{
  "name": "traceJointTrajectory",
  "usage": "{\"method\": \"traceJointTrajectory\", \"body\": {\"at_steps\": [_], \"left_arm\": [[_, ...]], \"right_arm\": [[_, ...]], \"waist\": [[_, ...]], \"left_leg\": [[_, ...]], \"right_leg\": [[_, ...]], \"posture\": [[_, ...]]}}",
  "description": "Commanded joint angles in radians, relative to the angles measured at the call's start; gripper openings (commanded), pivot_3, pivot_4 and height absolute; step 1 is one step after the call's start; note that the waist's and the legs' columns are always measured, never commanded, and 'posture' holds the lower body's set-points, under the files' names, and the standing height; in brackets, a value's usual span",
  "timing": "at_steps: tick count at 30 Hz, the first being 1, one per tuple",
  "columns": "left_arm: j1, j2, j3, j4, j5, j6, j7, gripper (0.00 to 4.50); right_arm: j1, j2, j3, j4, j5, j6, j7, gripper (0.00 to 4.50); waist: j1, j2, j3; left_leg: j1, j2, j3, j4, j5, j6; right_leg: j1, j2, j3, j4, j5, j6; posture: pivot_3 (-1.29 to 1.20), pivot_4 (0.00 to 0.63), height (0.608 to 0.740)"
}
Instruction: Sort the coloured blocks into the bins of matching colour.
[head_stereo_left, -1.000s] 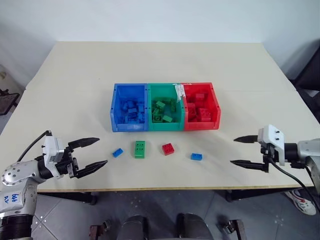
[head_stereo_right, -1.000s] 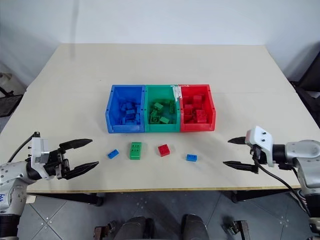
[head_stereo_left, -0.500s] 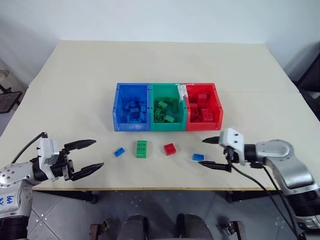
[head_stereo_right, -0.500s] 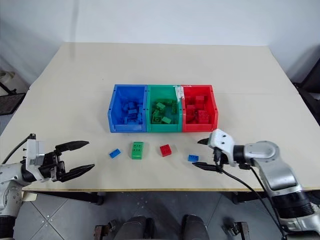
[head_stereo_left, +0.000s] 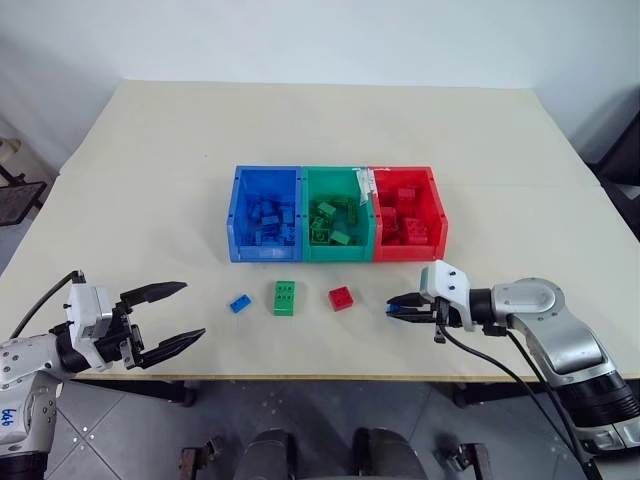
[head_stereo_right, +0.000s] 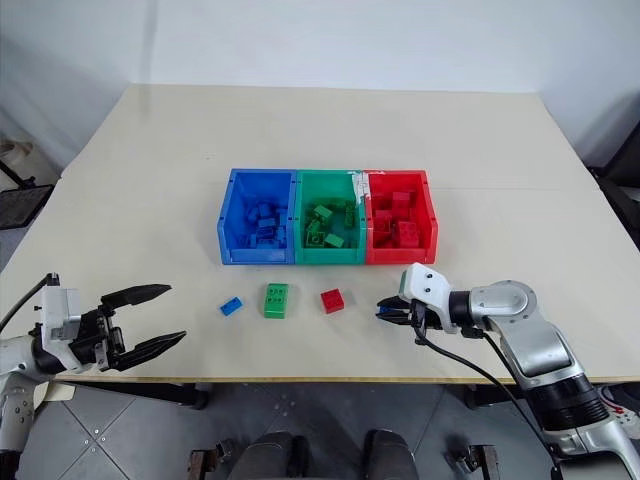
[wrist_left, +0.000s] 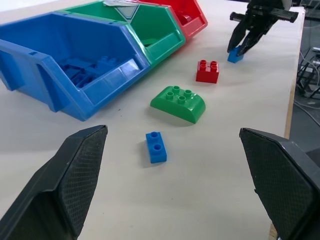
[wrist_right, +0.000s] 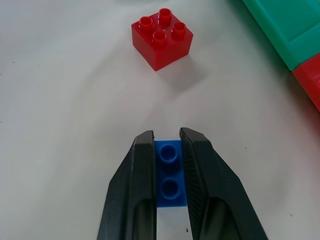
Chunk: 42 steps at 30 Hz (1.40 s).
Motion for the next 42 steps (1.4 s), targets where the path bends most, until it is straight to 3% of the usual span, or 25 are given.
{"method": "traceJointTrajectory", "body": {"at_steps": [1, 6, 13, 18, 23, 27, 31, 37, 41, 42], "left_arm": [[0.01, -0.004, 0.026, -0.043, -0.027, 0.001, 0.015, 4.5], [0.014, -0.006, 0.019, -0.055, -0.03, 0.004, 0.028, 4.5], [0.009, -0.008, 0.014, -0.054, -0.029, 0.001, 0.034, 4.5], [0.002, -0.011, 0.012, -0.048, -0.026, -0.003, 0.037, 4.5], [0.003, -0.018, 0.014, -0.049, -0.023, -0.013, 0.04, 4.5], [0.011, -0.022, 0.017, -0.058, -0.022, -0.02, 0.044, 4.5], [0.014, -0.026, 0.016, -0.066, -0.022, -0.024, 0.051, 4.5], [0.015, -0.027, 0.02, -0.068, -0.022, -0.027, 0.056, 4.5], [0.015, -0.024, 0.022, -0.064, -0.024, -0.026, 0.053, 4.5], [0.014, -0.022, 0.022, -0.061, -0.024, -0.026, 0.051, 4.5]], "right_arm": [[-0.02, -0.017, -0.015, 0.001, 0.011, -0.011, 0.022, 0.34], [-0.06, -0.006, -0.032, 0.003, 0.028, 0.0, 0.026, 0.34], [-0.234, 0.039, -0.042, -0.021, 0.091, 0.071, 0.012, 0.34], [-0.403, 0.171, 0.001, 0.075, 0.078, 0.084, -0.036, 0.34], [-0.653, 0.455, 0.068, 0.414, 0.007, -0.059, -0.104, 0.34], [-0.776, 0.604, 0.079, 0.692, -0.058, -0.191, -0.176, 0.34], [-0.856, 0.696, 0.08, 0.91, -0.121, -0.323, -0.249, 0.34], [-0.908, 0.705, 0.043, 1.037, -0.154, -0.44, -0.267, 2.44], [-0.874, 0.647, 0.0, 0.94, -0.106, -0.436, -0.17, 3.78], [-0.838, 0.619, -0.008, 0.87, -0.076, -0.422, -0.112, 3.78]], "waist": [[0.001, 0.0, 0.0], [0.002, 0.0, 0.0], [-0.003, 0.0, 0.0], [-0.016, 0.0, 0.0], [-0.03, 0.0, 0.0], [-0.033, -0.002, -0.001], [-0.033, -0.003, -0.002], [-0.037, -0.003, -0.002], [-0.042, -0.003, -0.002], [-0.042, -0.003, -0.002]], "left_leg": [[0.0, 0.0, 0.0, 0.0, 0.0, 0.0], [0.0, 0.0, 0.0, 0.0, 0.0, 0.0], [0.0, 0.001, 0.0, 0.0, 0.0, 0.0], [0.0, 0.001, 0.0, 0.0, 0.0, 0.0], [0.0, 0.001, 0.001, 0.0, 0.0, -0.001], [0.0, -0.001, -0.001, -0.001, 0.0, -0.002], [-0.001, -0.002, -0.003, 0.0, 0.0, -0.002], [-0.001, -0.002, -0.003, 0.0, 0.0, -0.002], [-0.001, -0.002, -0.003, -0.001, 0.0, -0.002], [-0.001, -0.002, -0.003, -0.001, 0.0, -0.002]], "right_leg": [[0.0, 0.0, 0.0, 0.0, 0.0, 0.0], [0.0, 0.0, 0.0, 0.0, 0.0, 0.0], [-0.001, 0.0, 0.0, 0.0, 0.0, 0.0], [-0.001, 0.001, 0.0, 0.001, 0.0, 0.0], [-0.005, 0.002, 0.0, 0.007, 0.0, 0.0], [-0.015, 0.002, 0.0, 0.029, 0.0, 0.0], [-0.015, 0.002, 0.0, 0.029, 0.0, -0.001], [-0.015, 0.003, 0.001, 0.029, 0.0, -0.001], [-0.015, 0.003, 0.001, 0.029, 0.0, -0.001], [-0.015, 0.003, 0.002, 0.029, 0.0, -0.001]], "posture": [[0.0, 0.15, 0.74], [0.0, 0.15, 0.74], [0.0, 0.15, 0.74], [0.0, 0.15, 0.74], [0.0, 0.15, 0.74], [0.0, 0.15, 0.74], [0.0, 0.15, 0.74], [0.0, 0.15, 0.74], [0.0, 0.15, 0.74], [0.0, 0.15, 0.74]]}}
